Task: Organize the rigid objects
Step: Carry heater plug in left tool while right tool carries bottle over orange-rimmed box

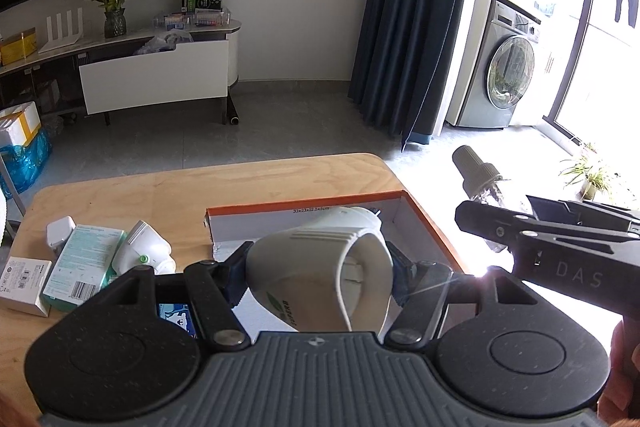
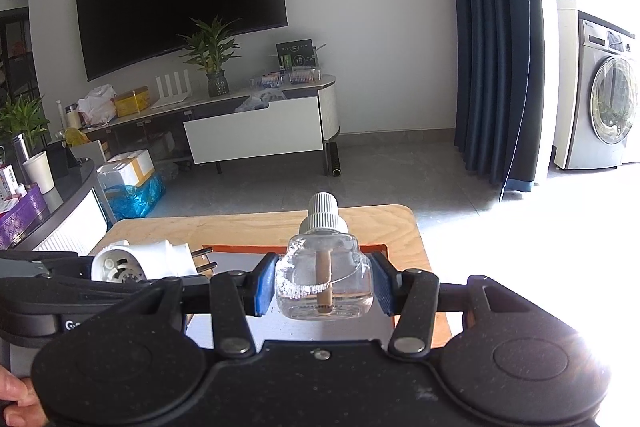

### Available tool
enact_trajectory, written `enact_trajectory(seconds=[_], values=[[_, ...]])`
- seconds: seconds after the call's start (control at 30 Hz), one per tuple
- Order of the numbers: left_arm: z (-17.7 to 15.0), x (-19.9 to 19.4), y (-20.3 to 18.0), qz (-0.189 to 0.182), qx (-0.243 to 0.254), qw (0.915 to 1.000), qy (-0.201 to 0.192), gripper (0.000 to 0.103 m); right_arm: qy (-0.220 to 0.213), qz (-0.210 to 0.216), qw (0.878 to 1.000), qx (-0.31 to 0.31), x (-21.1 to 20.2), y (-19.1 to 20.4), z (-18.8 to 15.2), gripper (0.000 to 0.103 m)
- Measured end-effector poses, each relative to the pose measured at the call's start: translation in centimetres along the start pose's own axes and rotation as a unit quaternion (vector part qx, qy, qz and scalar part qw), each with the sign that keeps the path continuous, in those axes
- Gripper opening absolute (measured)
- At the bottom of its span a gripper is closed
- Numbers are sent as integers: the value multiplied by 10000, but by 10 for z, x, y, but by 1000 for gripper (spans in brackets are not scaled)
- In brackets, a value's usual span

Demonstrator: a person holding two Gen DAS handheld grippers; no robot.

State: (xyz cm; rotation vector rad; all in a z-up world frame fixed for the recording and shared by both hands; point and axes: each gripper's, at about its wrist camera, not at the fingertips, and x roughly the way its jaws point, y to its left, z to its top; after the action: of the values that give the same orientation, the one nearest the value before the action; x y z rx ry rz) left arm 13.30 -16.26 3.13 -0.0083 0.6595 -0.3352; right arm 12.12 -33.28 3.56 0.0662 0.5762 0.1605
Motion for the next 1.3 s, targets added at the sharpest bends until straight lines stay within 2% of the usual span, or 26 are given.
enact_trajectory(seconds=[0.97,1.3], values=[[2,27,2,-49,-51,9996,282,66,378,-107,9992,60,46,-1,3,60],[1,38,0,-61,-43,9992,393,66,631,-188,9978,78,72,-4,1,60]])
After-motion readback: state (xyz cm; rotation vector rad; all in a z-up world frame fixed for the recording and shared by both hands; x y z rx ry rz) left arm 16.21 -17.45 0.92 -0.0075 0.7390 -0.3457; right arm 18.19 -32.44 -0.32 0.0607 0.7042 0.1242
